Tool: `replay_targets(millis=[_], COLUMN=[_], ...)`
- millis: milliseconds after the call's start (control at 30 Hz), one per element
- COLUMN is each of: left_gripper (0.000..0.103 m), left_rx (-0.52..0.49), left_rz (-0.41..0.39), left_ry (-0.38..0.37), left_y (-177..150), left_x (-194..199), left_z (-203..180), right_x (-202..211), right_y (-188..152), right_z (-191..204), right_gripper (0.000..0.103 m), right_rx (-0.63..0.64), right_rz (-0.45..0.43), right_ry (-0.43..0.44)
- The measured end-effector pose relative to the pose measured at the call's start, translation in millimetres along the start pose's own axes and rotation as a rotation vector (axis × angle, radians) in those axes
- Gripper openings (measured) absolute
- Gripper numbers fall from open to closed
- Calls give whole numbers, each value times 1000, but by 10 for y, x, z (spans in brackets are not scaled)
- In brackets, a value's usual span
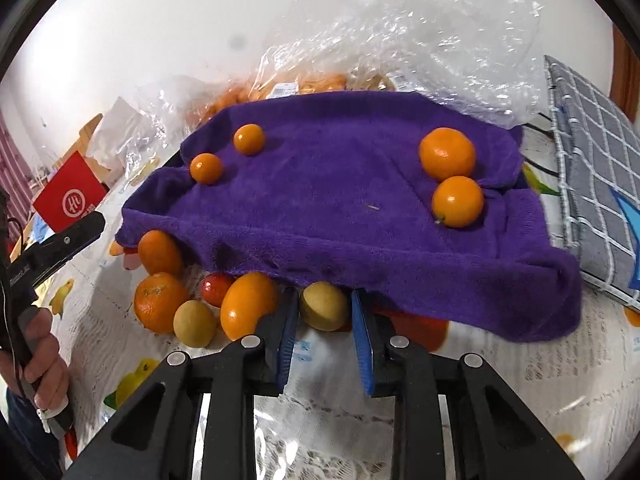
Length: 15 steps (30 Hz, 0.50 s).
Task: Organize fruits
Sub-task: 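Close the right gripper on a yellow-green fruit while the left gripper grasps a large orange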
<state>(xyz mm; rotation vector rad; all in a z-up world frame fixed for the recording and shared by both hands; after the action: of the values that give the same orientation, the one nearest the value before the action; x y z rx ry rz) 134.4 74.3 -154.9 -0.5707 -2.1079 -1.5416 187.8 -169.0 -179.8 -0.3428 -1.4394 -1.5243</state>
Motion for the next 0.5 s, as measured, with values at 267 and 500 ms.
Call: replay_targets(millis=[267, 500], left_gripper=[57, 57], left_rx=[-88, -29], left_rz=[91, 169], left_ry=[-119, -102], left_y=[-103, -91], left_x=[-157, -416], left_z=[-362, -436], right_x=[347, 511], right_y=[-211, -380], right_z=[-147, -203], right_gripper=[27, 27], right_rx=[-29, -56], right_rz=[-66, -92], right_ry=[-81, -97])
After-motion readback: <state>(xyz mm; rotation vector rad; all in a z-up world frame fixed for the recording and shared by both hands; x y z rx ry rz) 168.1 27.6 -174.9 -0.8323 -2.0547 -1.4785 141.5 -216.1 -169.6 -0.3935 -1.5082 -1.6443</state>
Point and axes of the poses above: each gripper's, at about its wrist camera, not at the fingertips, and x roughly against the way its jaws point, z to its left, y to its top, the point moved 3 cm from there along -x, roughly the way its jaws point, and after that the axes turned 6 degrees about y, right-handed, at the moved point
